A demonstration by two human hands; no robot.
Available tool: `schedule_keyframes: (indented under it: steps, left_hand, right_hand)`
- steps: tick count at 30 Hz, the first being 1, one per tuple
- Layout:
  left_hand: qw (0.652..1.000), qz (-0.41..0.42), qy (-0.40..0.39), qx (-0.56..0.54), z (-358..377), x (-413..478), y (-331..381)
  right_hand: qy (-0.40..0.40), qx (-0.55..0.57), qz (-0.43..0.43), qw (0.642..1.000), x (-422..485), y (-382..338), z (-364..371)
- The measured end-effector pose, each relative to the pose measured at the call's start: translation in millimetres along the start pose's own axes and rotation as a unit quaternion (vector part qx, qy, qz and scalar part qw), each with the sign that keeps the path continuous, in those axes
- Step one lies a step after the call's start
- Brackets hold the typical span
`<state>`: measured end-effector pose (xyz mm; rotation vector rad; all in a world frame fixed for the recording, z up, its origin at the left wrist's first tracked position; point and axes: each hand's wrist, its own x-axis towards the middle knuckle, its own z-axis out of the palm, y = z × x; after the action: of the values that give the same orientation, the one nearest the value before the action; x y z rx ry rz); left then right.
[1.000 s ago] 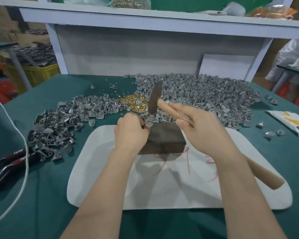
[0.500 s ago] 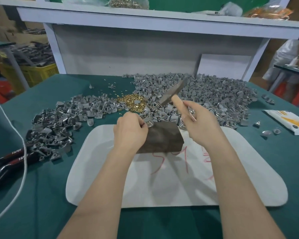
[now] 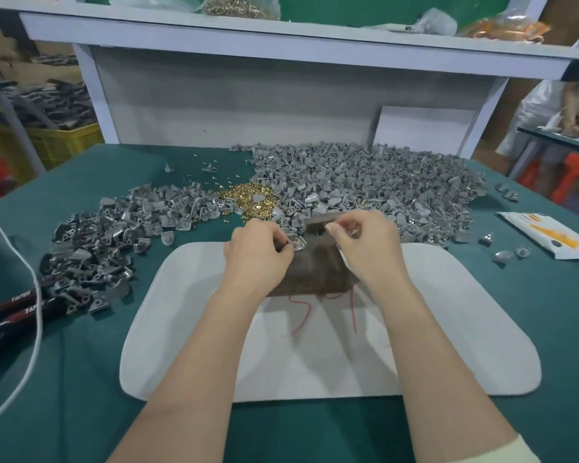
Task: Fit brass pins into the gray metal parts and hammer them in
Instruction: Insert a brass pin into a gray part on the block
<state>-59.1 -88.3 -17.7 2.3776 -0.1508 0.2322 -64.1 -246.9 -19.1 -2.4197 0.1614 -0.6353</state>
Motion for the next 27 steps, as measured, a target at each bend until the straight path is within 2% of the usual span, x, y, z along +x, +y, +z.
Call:
schedule_keyframes:
  steps: [2,5,11,16,20,27]
  left_hand:
    - [1.0,0.004,0.004,0.014,0,0,1]
    - [1.0,0.009,0.003,0.027,0,-1,1]
    - [0.999,0.013,0.005,0.046,0,-1,1]
    - [0.998,0.022,0.001,0.052,0,-1,1]
    - [0.998,0.023,0.004,0.051,0,-2,1]
    - [0.997,0.029,0.009,0.064,0,-1,3]
  right_hand:
    - [-0.031,0.025,-0.056,0.998,-6,-15,6]
    - [-0.075,0.018,-0.08,0.994,-11,-26,18]
    - [-0.061,-0.06,-0.079,0.993,-13,-35,23]
    - [-0.079,-0.171,-0.114,0.975,-14,-45,22]
    - [-0.097,-0.141,-0.077,0.982,-15,-47,20]
    - [-0.066,-0.117,-0.067,0.989,-18,-47,24]
